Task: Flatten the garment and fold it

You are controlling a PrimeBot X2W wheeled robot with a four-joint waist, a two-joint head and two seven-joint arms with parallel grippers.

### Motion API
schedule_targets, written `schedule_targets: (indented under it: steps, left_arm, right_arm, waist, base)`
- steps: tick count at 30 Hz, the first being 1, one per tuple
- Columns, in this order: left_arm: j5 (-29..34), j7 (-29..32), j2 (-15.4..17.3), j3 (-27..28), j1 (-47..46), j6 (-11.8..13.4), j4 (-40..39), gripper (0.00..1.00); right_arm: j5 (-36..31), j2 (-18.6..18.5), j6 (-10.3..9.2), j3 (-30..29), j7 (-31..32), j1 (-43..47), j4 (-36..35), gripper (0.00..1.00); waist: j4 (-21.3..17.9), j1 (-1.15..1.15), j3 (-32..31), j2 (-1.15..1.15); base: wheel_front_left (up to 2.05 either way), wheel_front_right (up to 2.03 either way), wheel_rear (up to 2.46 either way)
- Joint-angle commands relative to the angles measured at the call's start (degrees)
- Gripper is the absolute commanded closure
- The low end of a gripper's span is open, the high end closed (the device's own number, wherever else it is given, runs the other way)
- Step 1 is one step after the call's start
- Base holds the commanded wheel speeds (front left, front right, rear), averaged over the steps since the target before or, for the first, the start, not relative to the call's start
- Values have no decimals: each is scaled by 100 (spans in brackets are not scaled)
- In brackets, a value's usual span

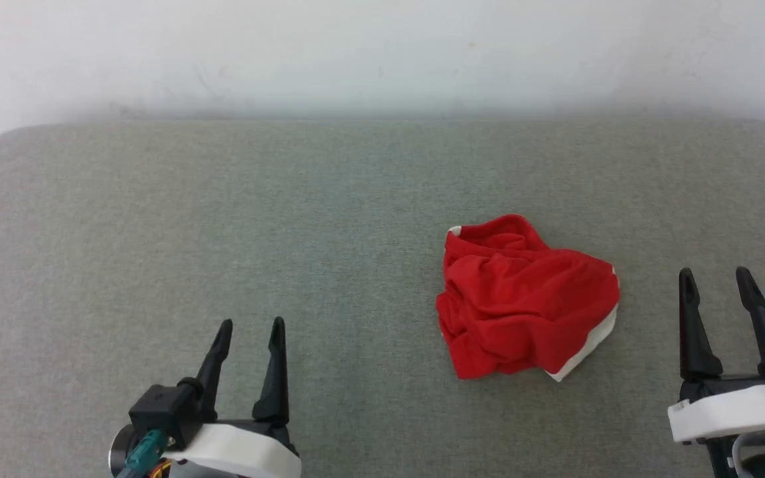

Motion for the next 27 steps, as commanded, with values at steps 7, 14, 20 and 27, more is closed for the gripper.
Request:
schedule_targets:
  steps: [7, 14, 20, 27]
  left_arm:
    - [162, -26, -218, 54, -171, -157, -53, 0]
    - [310, -26, -421, 124, -368, -271, 26, 0]
    - [422, -27, -596, 171, -509, -403, 159, 0]
    - [558, -27, -769, 175, -677, -559, 311, 0]
  right_arm:
    - [-314, -7, -11, 1, 572, -487, -183, 0]
    - [-110, -331, -11, -161, 1553, -955, 235, 0]
    - [167, -634, -11, 68, 2058, -1144, 641, 0]
    - [391, -843, -11, 401, 2240, -1362, 1260, 0]
  waist:
    - [160, 0, 220, 0]
    - [252, 0, 669, 0]
    - [335, 0, 943, 0]
    - [449, 0, 1132, 0]
  base:
    - [0, 0, 0]
    - [0, 0, 0]
    - [0, 0, 0]
    - [0, 0, 0]
